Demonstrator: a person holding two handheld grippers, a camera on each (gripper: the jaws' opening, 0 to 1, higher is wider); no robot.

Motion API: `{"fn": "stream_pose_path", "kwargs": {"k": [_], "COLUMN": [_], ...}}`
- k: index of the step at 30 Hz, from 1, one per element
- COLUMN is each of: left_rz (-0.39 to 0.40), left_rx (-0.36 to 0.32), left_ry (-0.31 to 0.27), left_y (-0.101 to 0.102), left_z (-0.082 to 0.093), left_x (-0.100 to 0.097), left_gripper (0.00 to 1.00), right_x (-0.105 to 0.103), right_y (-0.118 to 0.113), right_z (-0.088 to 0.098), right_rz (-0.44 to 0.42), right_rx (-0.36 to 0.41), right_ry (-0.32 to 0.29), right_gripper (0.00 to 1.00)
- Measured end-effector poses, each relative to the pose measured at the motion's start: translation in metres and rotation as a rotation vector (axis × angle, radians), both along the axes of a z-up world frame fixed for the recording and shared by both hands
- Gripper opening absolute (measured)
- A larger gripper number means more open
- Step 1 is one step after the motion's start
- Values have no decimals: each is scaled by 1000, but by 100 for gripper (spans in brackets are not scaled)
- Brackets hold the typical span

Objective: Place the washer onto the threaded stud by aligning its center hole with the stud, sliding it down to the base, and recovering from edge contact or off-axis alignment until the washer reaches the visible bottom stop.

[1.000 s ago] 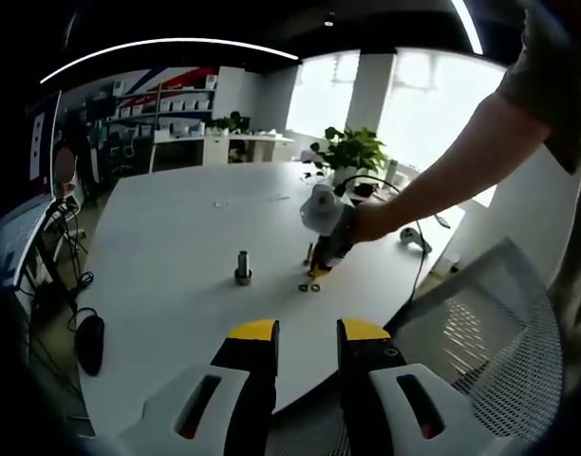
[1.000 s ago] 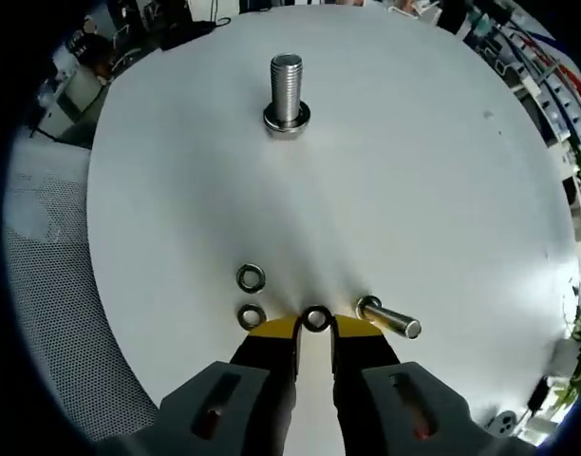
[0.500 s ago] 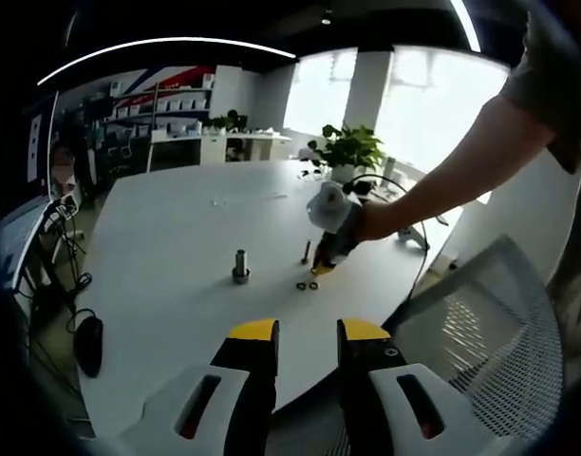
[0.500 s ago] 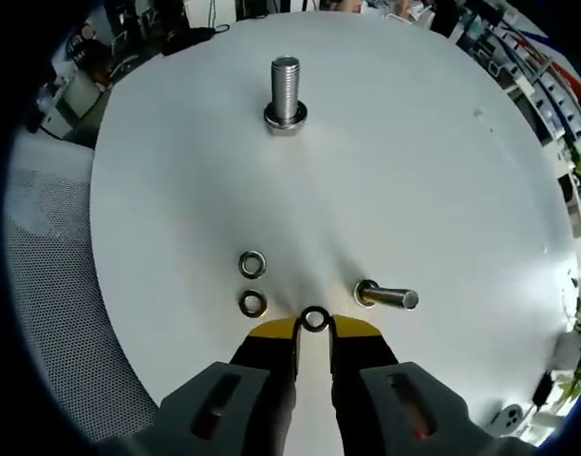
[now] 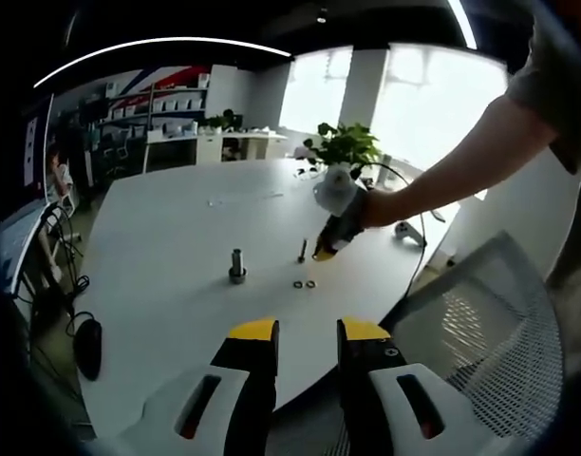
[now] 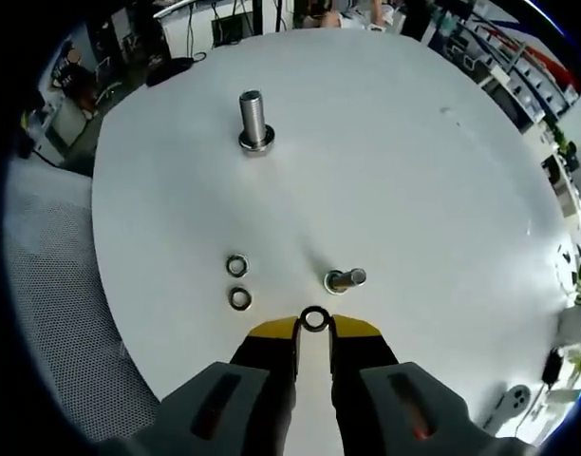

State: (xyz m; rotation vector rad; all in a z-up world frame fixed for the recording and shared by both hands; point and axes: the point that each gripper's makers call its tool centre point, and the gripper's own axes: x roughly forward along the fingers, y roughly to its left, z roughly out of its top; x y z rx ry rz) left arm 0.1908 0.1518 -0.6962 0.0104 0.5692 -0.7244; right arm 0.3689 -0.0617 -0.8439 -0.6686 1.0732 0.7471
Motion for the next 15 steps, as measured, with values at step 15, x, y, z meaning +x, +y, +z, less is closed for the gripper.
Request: {"fn": "stream_pose_path", "kwargs": {"k": [15], "left_rz": [-12], "left_rx": [13], "left_ry": [-12], "left_y": [-1], "left_z": [0], "left_x": [-1], "left_gripper": [22], "right_x": [10], "right_y": [-6], "right_z": [34], "right_rz": [-73], "right_rx": [65], "right_ry": [-69], "right_gripper": [14]}}
